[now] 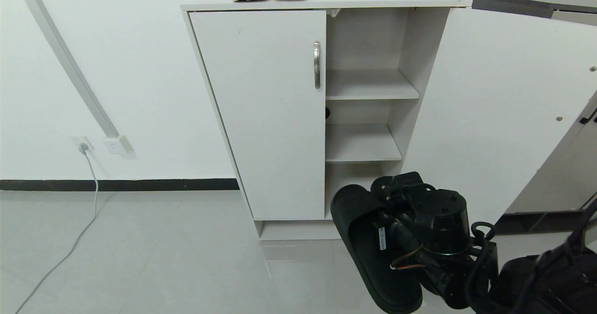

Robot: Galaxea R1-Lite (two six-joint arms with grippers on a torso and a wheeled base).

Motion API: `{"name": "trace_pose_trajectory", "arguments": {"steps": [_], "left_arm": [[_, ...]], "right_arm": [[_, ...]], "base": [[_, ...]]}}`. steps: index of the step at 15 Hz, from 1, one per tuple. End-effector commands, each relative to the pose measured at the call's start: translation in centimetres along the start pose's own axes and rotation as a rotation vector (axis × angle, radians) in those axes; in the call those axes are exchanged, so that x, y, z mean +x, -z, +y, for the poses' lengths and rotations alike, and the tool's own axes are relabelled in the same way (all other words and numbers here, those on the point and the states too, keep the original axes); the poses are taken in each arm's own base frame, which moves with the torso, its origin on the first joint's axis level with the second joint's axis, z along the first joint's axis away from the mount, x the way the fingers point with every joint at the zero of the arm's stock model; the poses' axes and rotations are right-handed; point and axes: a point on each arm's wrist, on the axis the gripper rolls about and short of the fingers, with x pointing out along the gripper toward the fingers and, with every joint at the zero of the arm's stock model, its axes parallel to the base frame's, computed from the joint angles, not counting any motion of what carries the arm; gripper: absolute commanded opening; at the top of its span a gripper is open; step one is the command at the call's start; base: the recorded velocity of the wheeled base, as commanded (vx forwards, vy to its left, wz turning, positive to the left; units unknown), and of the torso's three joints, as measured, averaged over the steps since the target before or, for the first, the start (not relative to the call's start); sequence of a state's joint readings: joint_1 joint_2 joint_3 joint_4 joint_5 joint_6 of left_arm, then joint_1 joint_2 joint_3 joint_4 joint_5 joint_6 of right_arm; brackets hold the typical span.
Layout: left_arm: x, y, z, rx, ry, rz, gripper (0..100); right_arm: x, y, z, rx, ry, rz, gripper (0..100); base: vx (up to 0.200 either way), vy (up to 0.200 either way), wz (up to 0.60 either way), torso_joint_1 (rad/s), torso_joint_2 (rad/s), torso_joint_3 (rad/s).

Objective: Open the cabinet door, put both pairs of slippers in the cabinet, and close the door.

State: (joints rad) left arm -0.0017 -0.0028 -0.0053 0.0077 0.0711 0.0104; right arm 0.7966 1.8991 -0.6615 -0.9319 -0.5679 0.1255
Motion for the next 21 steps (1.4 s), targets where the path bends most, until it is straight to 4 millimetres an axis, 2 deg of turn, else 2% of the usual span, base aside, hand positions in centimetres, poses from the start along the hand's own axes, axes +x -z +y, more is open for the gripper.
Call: {"name": "trace_pose_trajectory", "arguments": {"steps": [1, 2, 4, 8, 15, 18, 21], "left_arm": [[0.0, 0.1, 0.0, 0.001, 0.0, 0.003, 0], [0.0, 0.1, 0.0, 0.001, 0.002, 0.005, 0], [0.0, 0.1, 0.0, 0.001, 0.002, 0.005, 0], [0.0, 0.1, 0.0, 0.004, 0.005, 0.005, 0], [0.0, 0.1, 0.0, 0.002, 0.007, 0.003, 0], [0.0, 0.1, 0.0, 0.004, 0.007, 0.005, 0], [0.0, 0.1, 0.0, 0.004, 0.007, 0.005, 0]], "right_arm": [[2.1, -0.2, 1.2, 0.016, 0.062, -0.022, 0], [3.8, -0.2, 2.1, 0.031, 0.134, -0.043, 0], [5.5, -0.3, 3.3, 0.065, 0.216, -0.076, 0], [5.9, -0.2, 3.7, 0.064, 0.216, -0.077, 0], [6.2, 0.4, 3.5, 0.063, 0.222, -0.066, 0], [6.7, 1.0, 4.0, 0.085, 0.113, -0.067, 0], [7.4, 1.5, 4.3, 0.084, 0.103, -0.079, 0]], "base": [[0.0, 0.0, 0.0, 0.0, 0.0, 0.0], [0.0, 0.0, 0.0, 0.0, 0.0, 0.0], [0.0, 0.0, 0.0, 0.0, 0.0, 0.0], [0.0, -0.2, 0.0, 0.005, 0.0, 0.004], [0.0, 0.0, 0.0, 0.0, 0.0, 0.0], [0.0, 0.0, 0.0, 0.0, 0.0, 0.0], [0.0, 0.0, 0.0, 0.0, 0.0, 0.0]]}}
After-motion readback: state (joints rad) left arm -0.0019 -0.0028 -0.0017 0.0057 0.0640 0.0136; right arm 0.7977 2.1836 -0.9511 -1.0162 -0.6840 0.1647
